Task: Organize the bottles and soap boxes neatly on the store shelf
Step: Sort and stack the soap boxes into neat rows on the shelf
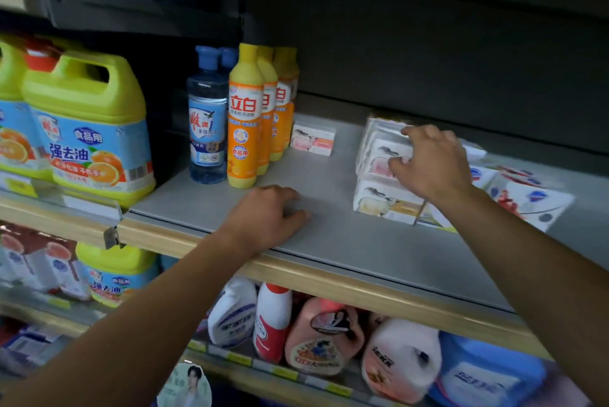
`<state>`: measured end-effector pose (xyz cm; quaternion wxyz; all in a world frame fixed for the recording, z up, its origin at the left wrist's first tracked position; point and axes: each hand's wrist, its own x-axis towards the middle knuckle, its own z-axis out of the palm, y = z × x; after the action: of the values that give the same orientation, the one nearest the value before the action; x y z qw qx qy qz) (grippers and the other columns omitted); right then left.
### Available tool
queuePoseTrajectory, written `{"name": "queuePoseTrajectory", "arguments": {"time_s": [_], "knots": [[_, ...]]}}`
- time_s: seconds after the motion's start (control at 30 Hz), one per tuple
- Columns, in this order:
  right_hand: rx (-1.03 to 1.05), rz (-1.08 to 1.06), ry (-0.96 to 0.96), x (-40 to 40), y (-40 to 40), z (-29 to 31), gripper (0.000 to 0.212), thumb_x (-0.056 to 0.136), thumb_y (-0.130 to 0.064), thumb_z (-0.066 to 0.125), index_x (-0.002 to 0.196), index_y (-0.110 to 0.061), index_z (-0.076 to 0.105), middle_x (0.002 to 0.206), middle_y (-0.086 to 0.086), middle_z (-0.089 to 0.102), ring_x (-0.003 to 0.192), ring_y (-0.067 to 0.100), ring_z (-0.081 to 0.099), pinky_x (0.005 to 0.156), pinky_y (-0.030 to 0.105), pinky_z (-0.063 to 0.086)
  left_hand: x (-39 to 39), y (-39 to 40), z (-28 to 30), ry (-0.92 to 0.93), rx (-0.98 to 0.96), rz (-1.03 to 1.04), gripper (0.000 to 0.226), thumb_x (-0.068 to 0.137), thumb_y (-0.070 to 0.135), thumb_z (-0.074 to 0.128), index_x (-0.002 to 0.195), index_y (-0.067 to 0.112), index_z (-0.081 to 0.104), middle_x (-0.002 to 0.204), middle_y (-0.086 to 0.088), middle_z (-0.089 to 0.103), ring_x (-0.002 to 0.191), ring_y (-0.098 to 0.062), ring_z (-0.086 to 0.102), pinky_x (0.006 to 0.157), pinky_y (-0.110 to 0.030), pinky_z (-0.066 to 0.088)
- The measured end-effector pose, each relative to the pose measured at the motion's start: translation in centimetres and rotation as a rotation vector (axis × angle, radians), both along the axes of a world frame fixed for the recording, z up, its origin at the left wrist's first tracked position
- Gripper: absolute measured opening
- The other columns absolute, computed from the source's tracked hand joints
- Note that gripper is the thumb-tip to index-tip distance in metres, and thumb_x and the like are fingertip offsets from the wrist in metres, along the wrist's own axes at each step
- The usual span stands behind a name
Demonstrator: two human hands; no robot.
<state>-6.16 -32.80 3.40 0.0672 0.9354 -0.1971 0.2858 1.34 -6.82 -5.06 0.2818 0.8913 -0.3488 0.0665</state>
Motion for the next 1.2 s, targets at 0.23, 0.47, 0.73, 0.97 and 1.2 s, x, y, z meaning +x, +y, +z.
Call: {"name": "queuePoseTrajectory", "arguments": {"time_s": [0.23,0.47,0.73,0.97,1.2], "knots": [[-0.017,-0.041,0.041,-0.3,-2.9,-2.7,0.062,0.086,-0.034,0.066,0.140,-0.024,0.039,0.149,0.007,0.038,0.138,0.030,0.030,0.116,0.045,0.022,-1.6,-3.2,-1.3,-0.103,0.141,-0.029,0.053,0.090,0.059,0.051,0.133,0.027,0.058,0.132,0.000,0.061,0.122,-0.024,0.052,0.103,-0.039,0.043],[0.066,0.083,-0.168,-0.2,-1.6,-2.5,0.050,0.083,-0.017,0.072,0.127,-0.019,0.049,0.122,0.007,0.051,0.113,0.030,0.050,0.096,0.039,0.040,-0.7,-2.8,-1.5,-0.050,0.032,-0.065,0.050,0.089,0.059,0.053,0.125,0.027,0.064,0.123,0.002,0.066,0.117,-0.023,0.055,0.100,-0.038,0.045],[0.177,0.522,-0.367,-2.2,3.8,-4.0,0.049,0.074,-0.006,0.074,0.120,-0.014,0.059,0.121,0.004,0.053,0.110,0.020,0.051,0.095,0.021,0.037,-0.4,-1.9,-1.1,0.312,-0.462,-0.105,0.060,0.080,0.050,0.072,0.131,0.022,0.056,0.119,0.002,0.065,0.108,-0.013,0.062,0.099,-0.039,0.050],[0.649,0.654,-0.257,-0.9,8.2,-7.3,0.044,0.072,-0.014,0.082,0.110,-0.024,0.064,0.109,-0.012,0.057,0.094,-0.006,0.051,0.081,0.009,0.040,-0.8,0.1,-0.6,0.492,-0.783,-0.223,0.026,0.087,0.026,0.066,0.113,0.024,0.065,0.102,0.012,0.075,0.093,-0.005,0.070,0.070,-0.012,0.053],[0.709,0.726,-0.206,-0.8,8.2,-8.8,0.056,0.073,-0.015,0.082,0.123,-0.021,0.057,0.119,-0.008,0.053,0.103,-0.006,0.051,0.085,0.007,0.038,-0.5,-0.4,-0.9,0.485,-0.837,-0.187,0.009,0.094,0.018,0.061,0.099,0.019,0.068,0.089,0.003,0.077,0.078,-0.006,0.071,0.062,-0.015,0.052]]}}
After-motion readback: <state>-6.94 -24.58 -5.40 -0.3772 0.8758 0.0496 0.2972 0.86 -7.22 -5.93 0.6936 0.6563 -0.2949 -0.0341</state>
